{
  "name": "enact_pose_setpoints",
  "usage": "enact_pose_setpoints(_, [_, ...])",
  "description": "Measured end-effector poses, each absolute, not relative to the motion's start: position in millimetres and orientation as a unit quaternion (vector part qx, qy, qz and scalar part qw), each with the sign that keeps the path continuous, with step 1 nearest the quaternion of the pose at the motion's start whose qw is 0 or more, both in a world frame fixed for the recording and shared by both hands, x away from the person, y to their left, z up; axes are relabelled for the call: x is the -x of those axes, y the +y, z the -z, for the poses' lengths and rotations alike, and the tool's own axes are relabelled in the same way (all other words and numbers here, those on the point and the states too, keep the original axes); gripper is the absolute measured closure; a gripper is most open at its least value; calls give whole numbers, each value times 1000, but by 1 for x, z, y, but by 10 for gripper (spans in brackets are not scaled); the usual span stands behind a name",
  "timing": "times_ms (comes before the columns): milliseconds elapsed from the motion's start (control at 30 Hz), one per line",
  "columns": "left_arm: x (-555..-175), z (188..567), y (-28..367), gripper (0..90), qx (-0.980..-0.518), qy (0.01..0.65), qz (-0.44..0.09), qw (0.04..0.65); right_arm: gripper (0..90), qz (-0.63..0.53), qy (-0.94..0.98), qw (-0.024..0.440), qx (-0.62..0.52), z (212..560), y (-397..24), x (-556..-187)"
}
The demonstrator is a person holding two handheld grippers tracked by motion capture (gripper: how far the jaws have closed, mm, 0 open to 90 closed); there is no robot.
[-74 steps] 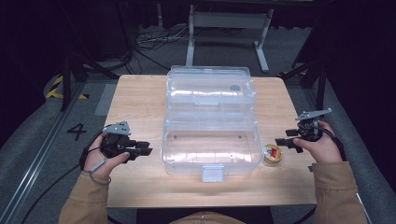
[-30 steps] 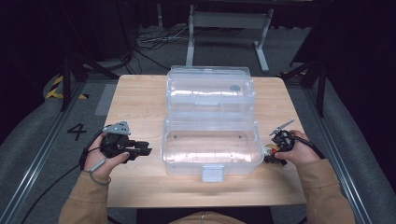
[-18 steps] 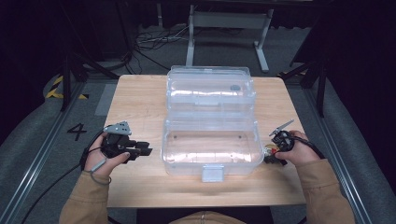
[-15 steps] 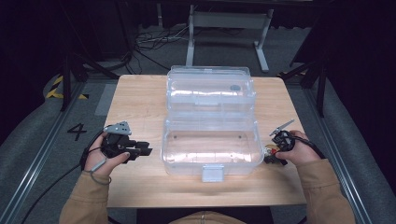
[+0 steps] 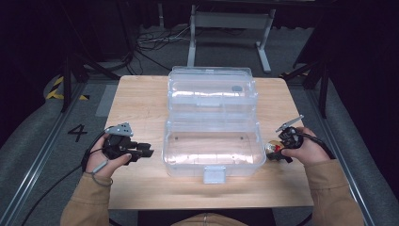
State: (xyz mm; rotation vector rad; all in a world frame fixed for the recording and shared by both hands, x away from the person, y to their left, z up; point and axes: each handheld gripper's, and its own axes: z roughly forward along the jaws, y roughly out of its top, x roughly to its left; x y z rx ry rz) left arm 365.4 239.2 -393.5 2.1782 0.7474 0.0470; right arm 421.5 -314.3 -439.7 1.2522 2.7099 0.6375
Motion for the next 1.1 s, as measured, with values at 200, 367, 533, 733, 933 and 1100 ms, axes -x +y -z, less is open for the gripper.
enact_pose_setpoints(200, [-365,394,240,677,-862,301,-19,408,202,-213,890,52,-399,423,-315,-421])
enact_pose_setpoints(367, [-365,394,241,677,-862,302,-20,407,202,-218,892,52,-393,413,-314,-420])
enact_pose_setpoints(533, [-365,394,241,678,-862,303,-20,407,201,-223,894,55,-385,400,-311,-419])
enact_pose_setpoints(733, [-365,394,241,678,-861,304,-20,408,202,-238,892,47,-381,390,-309,-418])
enact_pose_setpoints(933, [-365,394,242,679,-860,305,-18,408,202,-239,897,51,-369,380,-305,-417])
enact_pose_setpoints(1100, [-366,394,242,679,-861,305,-18,407,202,-243,900,56,-356,371,-302,-415])
